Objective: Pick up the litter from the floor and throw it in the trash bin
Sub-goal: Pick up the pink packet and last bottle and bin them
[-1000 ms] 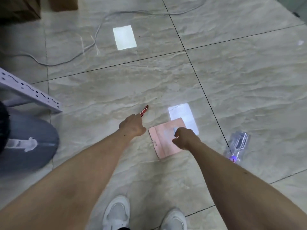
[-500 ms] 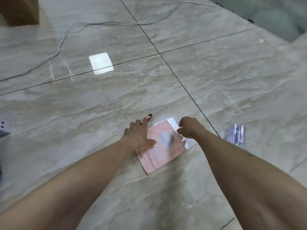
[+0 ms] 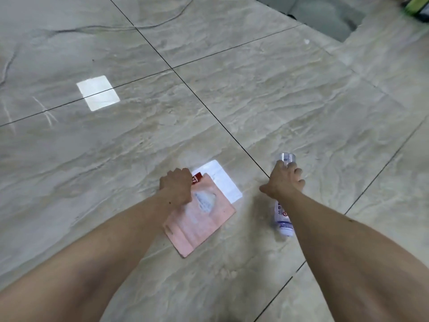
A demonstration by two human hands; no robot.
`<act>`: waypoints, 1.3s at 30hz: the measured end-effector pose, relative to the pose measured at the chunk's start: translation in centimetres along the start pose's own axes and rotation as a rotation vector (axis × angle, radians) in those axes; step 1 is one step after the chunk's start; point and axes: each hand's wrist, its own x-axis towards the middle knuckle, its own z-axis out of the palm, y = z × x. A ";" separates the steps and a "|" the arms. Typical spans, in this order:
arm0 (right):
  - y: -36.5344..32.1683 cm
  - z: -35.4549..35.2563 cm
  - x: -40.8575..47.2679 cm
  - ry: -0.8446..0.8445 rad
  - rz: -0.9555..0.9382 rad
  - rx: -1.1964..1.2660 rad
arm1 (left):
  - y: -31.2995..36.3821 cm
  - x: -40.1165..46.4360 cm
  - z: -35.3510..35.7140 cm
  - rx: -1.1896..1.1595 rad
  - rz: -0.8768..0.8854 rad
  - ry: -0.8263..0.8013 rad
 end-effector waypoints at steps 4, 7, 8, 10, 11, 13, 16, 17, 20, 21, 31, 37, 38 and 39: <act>1.2 0.7 -0.1 -0.044 0.115 0.099 | 0.2 0.4 -0.2 -0.010 0.026 -0.048; 1.5 1.0 0.0 -0.088 0.138 0.158 | 0.3 0.3 -0.2 -0.035 0.050 -0.046; 1.5 1.0 0.1 -0.094 0.134 0.165 | 0.2 0.3 -0.3 -0.049 0.054 -0.045; 1.7 1.2 0.2 -0.110 0.117 0.204 | -0.1 0.4 -0.6 -0.094 0.050 -0.062; 1.8 1.4 0.3 -0.118 0.101 0.227 | -0.4 0.5 -0.9 -0.125 0.040 -0.073; 1.8 1.6 0.4 -0.109 0.063 0.239 | -1.0 0.7 -1.5 -0.193 0.022 -0.097; 0.5 1.3 0.6 -0.096 -0.001 0.223 | -2.4 1.0 -2.7 -0.256 0.008 -0.113; -0.2 1.0 0.6 -0.098 -0.026 0.223 | -2.9 1.1 -3.1 -0.271 -0.005 -0.108; -3.5 -0.3 0.2 -0.120 -0.113 0.219 | -4.8 0.8 -4.7 -0.330 -0.049 -0.095; -4.7 -0.9 -0.2 -0.135 -0.144 0.223 | -5.5 0.4 -5.3 -0.345 -0.066 -0.090; -15.1 -11.9 -9.6 -0.342 -0.297 0.142 | -14.6 -10.1 -14.5 -0.471 -0.319 -0.131; -19.9 -20.5 -17.5 -0.449 -0.467 0.020 | -21.0 -19.9 -21.8 -0.597 -0.508 -0.133; -20.9 -22.0 -19.1 -0.459 -0.505 -0.013 | -22.3 -21.7 -23.0 -0.617 -0.538 -0.130; -21.9 -23.4 -20.7 -0.462 -0.542 -0.043 | -23.5 -23.5 -24.2 -0.640 -0.565 -0.134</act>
